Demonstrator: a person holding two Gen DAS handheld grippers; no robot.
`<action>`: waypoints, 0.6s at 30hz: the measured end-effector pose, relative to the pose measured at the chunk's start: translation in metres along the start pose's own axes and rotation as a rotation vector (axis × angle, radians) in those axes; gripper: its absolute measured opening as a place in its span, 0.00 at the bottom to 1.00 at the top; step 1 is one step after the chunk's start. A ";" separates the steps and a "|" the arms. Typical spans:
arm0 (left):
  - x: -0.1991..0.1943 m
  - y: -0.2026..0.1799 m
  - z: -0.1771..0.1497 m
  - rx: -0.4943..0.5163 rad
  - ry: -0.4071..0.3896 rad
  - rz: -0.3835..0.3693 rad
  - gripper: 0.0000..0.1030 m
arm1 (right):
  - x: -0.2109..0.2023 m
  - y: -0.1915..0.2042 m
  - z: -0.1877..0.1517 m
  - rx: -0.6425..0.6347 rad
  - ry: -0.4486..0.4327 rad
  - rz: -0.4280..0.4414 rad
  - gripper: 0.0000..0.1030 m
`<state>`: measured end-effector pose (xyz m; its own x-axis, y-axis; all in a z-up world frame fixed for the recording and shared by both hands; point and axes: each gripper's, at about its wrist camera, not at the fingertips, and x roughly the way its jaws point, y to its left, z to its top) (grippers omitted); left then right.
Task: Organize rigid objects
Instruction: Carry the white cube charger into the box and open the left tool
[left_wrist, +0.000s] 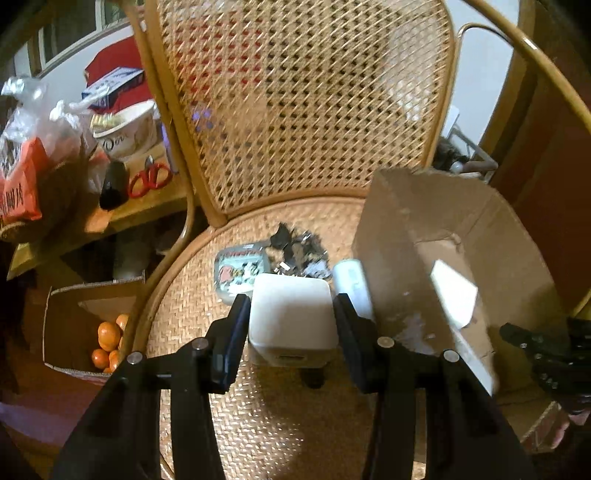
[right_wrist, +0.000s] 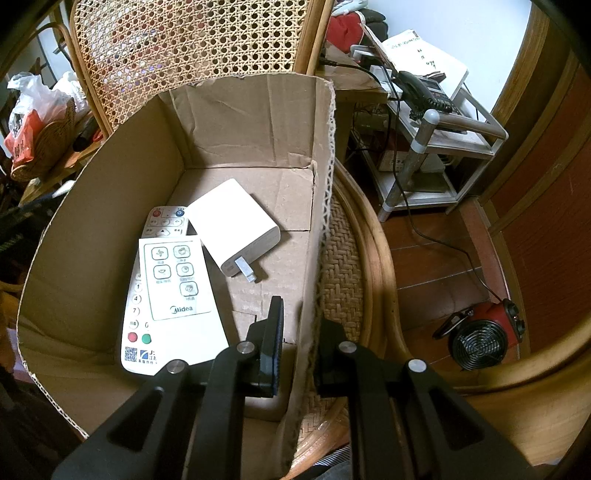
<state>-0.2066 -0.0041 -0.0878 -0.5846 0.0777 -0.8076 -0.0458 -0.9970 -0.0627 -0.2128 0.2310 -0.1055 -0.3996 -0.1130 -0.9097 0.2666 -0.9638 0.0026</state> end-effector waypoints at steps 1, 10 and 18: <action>-0.006 -0.003 0.002 0.001 -0.015 -0.007 0.43 | 0.000 -0.001 0.000 0.001 0.000 0.000 0.14; -0.045 -0.045 0.012 0.061 -0.096 -0.081 0.43 | 0.000 0.000 0.000 -0.001 0.000 -0.001 0.14; -0.048 -0.089 0.012 0.088 -0.070 -0.214 0.43 | -0.001 0.000 0.001 -0.001 0.000 0.000 0.14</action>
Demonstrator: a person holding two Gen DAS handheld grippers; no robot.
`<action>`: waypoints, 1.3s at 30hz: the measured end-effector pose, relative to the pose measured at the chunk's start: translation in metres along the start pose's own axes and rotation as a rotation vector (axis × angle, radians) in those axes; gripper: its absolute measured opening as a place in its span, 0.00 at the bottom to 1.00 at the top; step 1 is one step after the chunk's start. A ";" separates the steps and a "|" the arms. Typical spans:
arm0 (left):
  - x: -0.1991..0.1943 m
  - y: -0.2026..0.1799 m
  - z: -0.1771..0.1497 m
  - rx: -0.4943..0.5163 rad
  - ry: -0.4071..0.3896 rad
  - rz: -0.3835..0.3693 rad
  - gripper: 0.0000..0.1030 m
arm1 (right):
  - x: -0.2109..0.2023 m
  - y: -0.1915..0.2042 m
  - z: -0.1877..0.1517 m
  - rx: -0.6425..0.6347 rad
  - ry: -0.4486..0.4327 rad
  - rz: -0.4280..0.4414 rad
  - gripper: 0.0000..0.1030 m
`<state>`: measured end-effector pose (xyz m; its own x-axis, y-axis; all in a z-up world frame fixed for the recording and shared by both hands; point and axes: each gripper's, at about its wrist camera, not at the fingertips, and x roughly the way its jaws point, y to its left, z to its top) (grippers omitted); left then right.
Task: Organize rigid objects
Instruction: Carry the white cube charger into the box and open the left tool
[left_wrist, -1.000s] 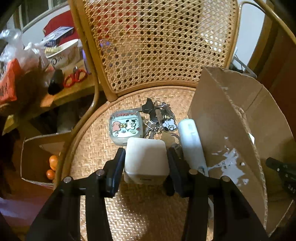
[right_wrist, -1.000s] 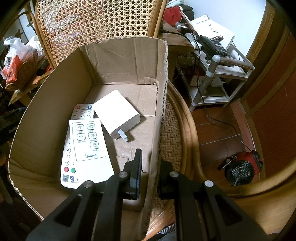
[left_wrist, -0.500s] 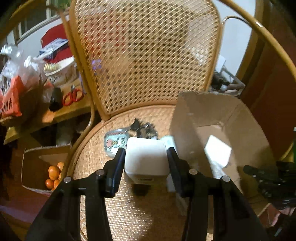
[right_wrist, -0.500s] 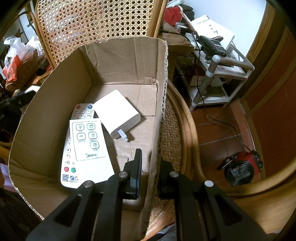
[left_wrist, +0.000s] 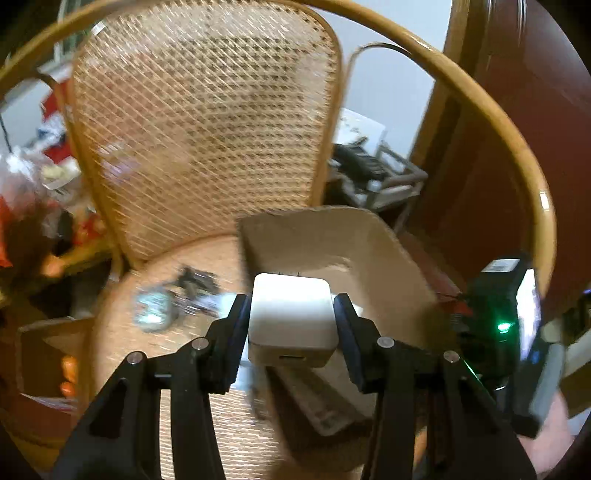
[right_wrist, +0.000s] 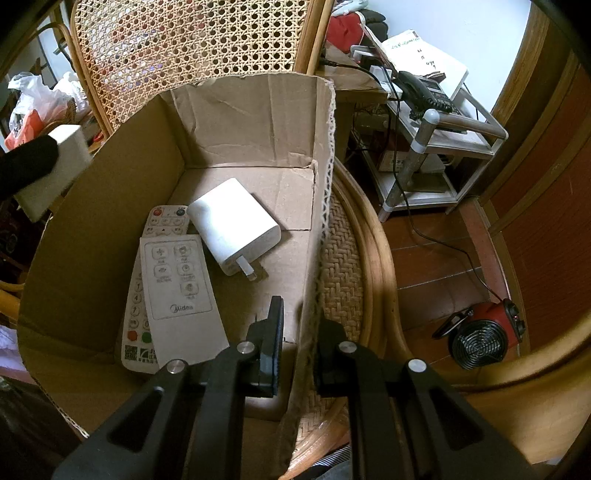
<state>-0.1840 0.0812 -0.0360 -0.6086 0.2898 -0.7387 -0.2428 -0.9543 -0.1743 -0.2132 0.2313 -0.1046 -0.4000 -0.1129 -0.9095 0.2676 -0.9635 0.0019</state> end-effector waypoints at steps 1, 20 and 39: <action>0.005 -0.006 -0.001 0.003 0.021 -0.020 0.43 | 0.000 0.000 0.000 0.000 0.000 0.000 0.14; 0.039 -0.019 -0.018 0.034 0.104 -0.013 0.44 | 0.000 0.000 0.000 -0.002 0.001 0.000 0.15; 0.020 0.008 -0.003 -0.034 0.049 -0.034 0.51 | 0.000 0.001 -0.001 -0.004 0.001 -0.002 0.15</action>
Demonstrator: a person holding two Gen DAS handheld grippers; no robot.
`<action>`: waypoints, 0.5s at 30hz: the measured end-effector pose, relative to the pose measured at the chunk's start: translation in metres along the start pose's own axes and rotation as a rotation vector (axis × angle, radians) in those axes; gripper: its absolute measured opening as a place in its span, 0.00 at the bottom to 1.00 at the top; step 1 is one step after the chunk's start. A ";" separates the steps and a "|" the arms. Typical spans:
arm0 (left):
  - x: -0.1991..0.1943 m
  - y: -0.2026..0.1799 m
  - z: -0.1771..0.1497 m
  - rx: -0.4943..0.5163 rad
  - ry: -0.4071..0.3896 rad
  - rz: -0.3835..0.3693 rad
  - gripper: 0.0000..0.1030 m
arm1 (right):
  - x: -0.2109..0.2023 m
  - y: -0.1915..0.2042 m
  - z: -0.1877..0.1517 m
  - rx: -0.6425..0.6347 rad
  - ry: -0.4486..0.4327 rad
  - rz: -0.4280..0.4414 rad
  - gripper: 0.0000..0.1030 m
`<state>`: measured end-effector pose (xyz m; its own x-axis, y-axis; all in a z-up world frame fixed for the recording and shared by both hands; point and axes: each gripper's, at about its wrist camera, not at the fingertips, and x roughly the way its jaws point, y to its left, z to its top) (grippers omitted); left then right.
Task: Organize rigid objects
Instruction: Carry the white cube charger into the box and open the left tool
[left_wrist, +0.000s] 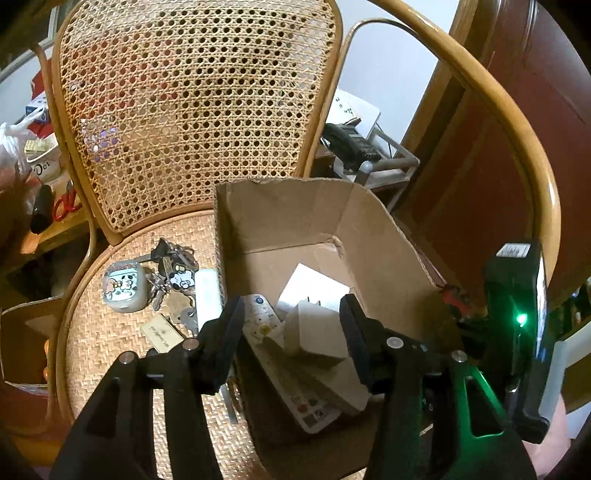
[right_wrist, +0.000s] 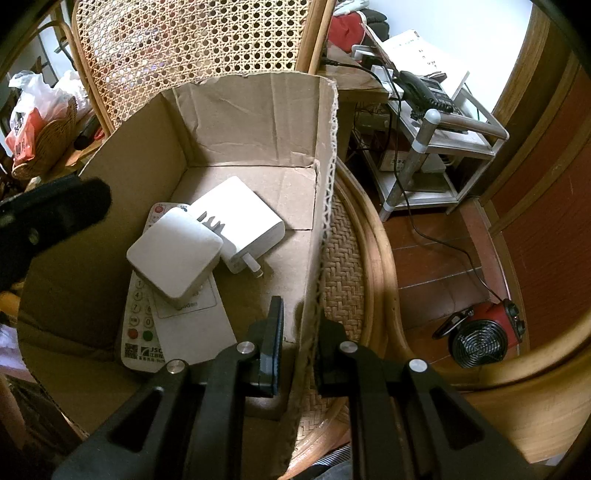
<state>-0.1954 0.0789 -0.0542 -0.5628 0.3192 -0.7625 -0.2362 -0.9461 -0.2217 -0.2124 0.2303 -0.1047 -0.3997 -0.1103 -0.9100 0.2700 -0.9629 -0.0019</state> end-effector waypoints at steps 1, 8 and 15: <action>-0.003 0.002 0.001 -0.002 -0.016 0.000 0.51 | 0.000 0.000 0.000 0.000 0.000 0.001 0.15; -0.033 0.032 0.013 -0.030 -0.091 0.043 0.56 | 0.000 0.000 0.000 0.002 0.002 0.003 0.15; -0.023 0.096 0.010 -0.048 -0.144 0.255 0.58 | -0.002 0.002 0.000 0.000 0.000 0.001 0.15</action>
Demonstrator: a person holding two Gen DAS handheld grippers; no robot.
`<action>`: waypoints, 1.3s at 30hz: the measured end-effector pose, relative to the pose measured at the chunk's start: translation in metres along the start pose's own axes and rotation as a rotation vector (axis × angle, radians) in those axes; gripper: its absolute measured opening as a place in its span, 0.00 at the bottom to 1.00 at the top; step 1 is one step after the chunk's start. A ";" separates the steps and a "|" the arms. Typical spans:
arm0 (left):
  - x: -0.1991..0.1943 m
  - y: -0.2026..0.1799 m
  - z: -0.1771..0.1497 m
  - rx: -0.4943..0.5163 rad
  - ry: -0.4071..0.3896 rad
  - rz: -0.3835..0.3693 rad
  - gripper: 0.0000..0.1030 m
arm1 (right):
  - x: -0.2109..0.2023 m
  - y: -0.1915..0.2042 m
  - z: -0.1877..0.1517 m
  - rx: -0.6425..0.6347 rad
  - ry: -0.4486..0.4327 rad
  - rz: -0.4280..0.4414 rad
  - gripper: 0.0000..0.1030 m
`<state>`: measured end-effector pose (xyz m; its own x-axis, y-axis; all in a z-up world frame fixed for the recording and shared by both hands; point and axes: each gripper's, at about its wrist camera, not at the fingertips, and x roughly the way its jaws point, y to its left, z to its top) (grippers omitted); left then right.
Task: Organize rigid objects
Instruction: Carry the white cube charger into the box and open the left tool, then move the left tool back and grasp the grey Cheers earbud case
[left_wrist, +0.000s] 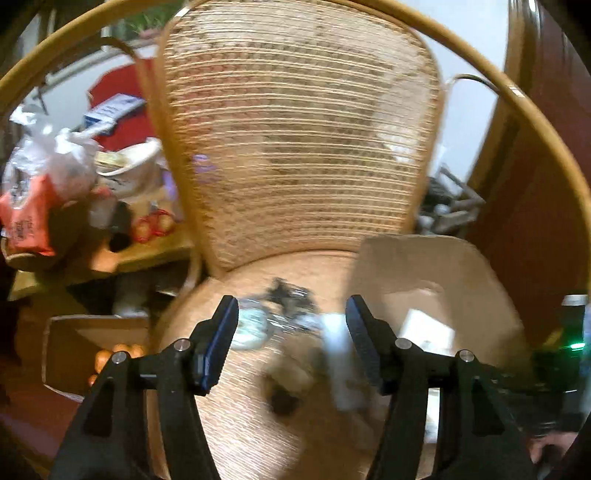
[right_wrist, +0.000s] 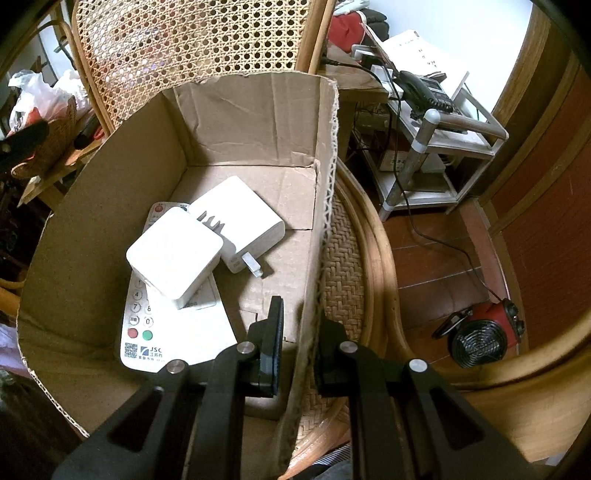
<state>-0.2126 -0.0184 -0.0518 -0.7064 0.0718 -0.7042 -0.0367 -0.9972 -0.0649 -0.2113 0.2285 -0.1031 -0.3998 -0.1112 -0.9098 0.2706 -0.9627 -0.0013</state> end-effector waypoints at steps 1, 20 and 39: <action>0.007 0.007 -0.003 0.011 -0.003 0.024 0.59 | 0.001 -0.001 0.000 0.001 0.000 0.000 0.15; 0.108 0.047 -0.036 -0.080 0.181 0.015 0.60 | 0.003 0.000 0.001 -0.015 0.003 0.002 0.15; 0.133 0.049 -0.045 -0.066 0.202 0.018 0.51 | 0.004 0.001 0.000 -0.017 0.003 0.004 0.15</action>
<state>-0.2768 -0.0573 -0.1805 -0.5498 0.0637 -0.8329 0.0255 -0.9953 -0.0929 -0.2125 0.2275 -0.1068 -0.3959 -0.1143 -0.9112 0.2871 -0.9579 -0.0046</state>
